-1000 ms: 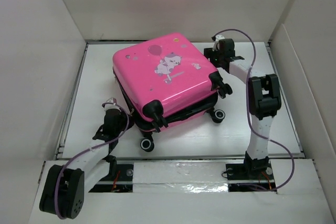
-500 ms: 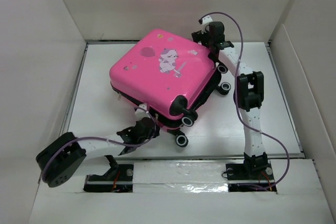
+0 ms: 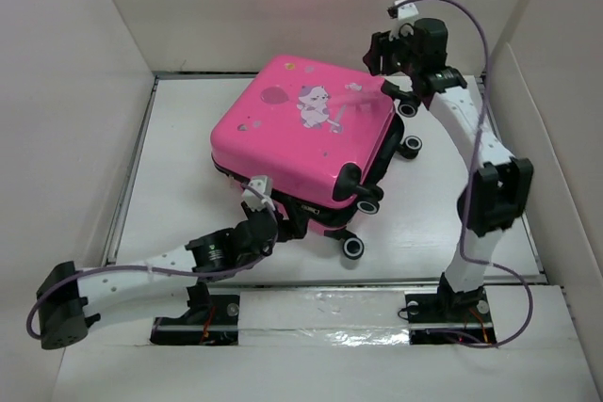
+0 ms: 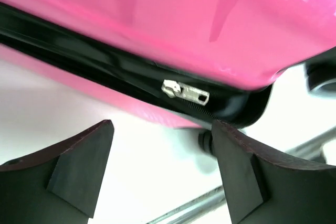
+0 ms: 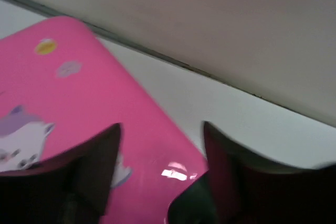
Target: Pack the luggage
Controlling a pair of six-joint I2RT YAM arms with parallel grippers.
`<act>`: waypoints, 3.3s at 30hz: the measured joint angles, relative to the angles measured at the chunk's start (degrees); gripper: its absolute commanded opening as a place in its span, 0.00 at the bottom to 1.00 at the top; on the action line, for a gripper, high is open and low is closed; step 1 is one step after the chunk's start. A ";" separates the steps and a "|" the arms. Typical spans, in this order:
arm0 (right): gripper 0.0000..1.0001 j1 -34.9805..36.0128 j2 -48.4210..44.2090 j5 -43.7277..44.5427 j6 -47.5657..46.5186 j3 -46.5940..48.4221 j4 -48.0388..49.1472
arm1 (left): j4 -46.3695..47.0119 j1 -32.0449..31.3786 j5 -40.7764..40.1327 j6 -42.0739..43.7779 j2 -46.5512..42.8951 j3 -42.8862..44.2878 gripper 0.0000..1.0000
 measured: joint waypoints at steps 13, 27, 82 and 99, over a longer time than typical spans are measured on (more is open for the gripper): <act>0.00 1.09 -53.46 6.49 11.45 -60.00 25.64 | -2.47 14.32 -10.75 9.22 -1.88 14.12 0.44; 0.00 1.20 -49.70 15.08 15.89 -78.51 24.81 | 6.08 62.07 27.93 6.34 38.16 52.11 0.69; 0.71 10.27 14.14 -17.92 0.31 13.64 -0.24 | 7.89 22.10 12.66 -6.88 -2.73 -16.02 0.63; 0.00 20.55 -71.60 -10.64 3.04 -73.26 27.93 | 4.96 21.03 5.68 2.03 -4.57 -8.50 0.65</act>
